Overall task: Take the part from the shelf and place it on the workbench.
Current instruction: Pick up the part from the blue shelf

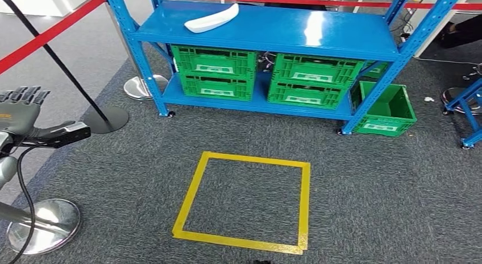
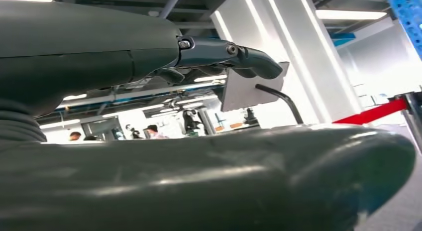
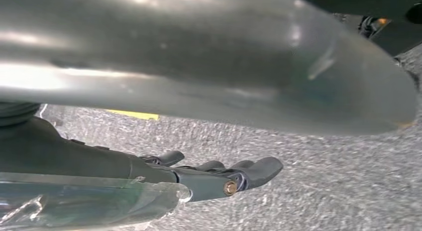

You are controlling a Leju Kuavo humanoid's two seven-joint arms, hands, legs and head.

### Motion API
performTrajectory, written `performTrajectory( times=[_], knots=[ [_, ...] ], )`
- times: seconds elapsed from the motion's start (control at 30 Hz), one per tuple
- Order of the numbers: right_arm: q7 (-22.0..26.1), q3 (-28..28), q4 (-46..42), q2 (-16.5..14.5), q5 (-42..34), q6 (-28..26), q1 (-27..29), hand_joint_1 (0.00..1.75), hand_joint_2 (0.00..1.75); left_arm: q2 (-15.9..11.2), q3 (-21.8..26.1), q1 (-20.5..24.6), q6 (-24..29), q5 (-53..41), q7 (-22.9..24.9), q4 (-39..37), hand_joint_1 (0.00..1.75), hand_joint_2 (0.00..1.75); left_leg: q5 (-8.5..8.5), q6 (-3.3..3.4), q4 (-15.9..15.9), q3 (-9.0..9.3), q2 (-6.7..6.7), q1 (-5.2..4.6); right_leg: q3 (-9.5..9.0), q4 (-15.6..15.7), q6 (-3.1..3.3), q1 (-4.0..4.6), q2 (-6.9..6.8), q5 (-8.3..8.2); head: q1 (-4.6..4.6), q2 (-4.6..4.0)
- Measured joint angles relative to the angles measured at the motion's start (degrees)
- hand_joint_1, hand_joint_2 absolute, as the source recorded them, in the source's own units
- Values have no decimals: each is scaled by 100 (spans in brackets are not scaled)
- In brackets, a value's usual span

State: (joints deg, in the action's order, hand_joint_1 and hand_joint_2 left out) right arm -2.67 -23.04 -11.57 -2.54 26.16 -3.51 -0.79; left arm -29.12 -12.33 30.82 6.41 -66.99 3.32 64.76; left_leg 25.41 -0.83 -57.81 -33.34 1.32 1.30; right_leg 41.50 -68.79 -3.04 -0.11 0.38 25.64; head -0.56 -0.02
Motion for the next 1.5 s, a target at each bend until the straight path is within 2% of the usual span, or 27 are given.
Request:
performTrajectory(
  times=[0.07, 0.1, 0.13, 0.23, 0.47, 0.7, 1.37, 1.5],
  knots=[
    [-2, -20, 0, 0, 30, -25, -6, 0, 0, -5, 14, 4, -35, 28, 0, 14, 0, 0, 15, -36, -3, 17, 35, -19, -414, 704, 52, 14, -23, -204, 2, 0],
    [-4, -28, 1, -1, 41, -31, -10, 0, 0, -8, 22, 5, -57, 38, 0, 21, 0, 0, 22, -50, -8, 20, 45, -30, -523, 890, 67, 18, -31, -238, 5, 0],
    [-6, -38, 1, -5, 49, -35, -15, 0, 0, -11, 31, 5, -79, 43, 0, 24, 0, 0, 19, -46, -8, 19, 47, -40, -558, 952, 69, 21, -34, -225, 8, 0],
    [-19, -65, 1, -18, 59, -50, -11, 0, 0, -20, 51, -1, -108, 45, 0, 25, 0, 0, -12, -24, 37, 30, 44, -42, -549, 966, 73, 19, -17, -246, 11, 0],
    [-24, -90, 1, -20, 61, -55, -14, 0, 0, -21, 59, 3, -112, 45, 0, 25, 0, 0, -64, -127, 130, 54, 45, -41, -530, 963, 139, 26, -11, -250, 10, 0],
    [-24, -101, 1, -20, 63, -55, -13, 0, 0, -21, 59, 3, -116, 45, 0, 25, 0, 0, -78, -151, 133, 52, 45, -44, -532, 967, 158, 26, -12, -273, 8, 0],
    [-66, -121, 1, -30, 183, 67, -10, 0, 0, 21, 59, 16, -191, -148, 334, 25, 0, 0, -82, -153, 131, 53, 45, -49, -532, 975, 151, 19, -9, -288, 8, 0],
    [-66, -149, 1, -39, 226, 68, -10, 0, 0, 31, 59, 19, -205, -153, 334, 25, 0, 0, -65, -118, 105, 42, 45, -62, -537, 991, 129, 0, -8, -300, 10, 0]
  ],
)
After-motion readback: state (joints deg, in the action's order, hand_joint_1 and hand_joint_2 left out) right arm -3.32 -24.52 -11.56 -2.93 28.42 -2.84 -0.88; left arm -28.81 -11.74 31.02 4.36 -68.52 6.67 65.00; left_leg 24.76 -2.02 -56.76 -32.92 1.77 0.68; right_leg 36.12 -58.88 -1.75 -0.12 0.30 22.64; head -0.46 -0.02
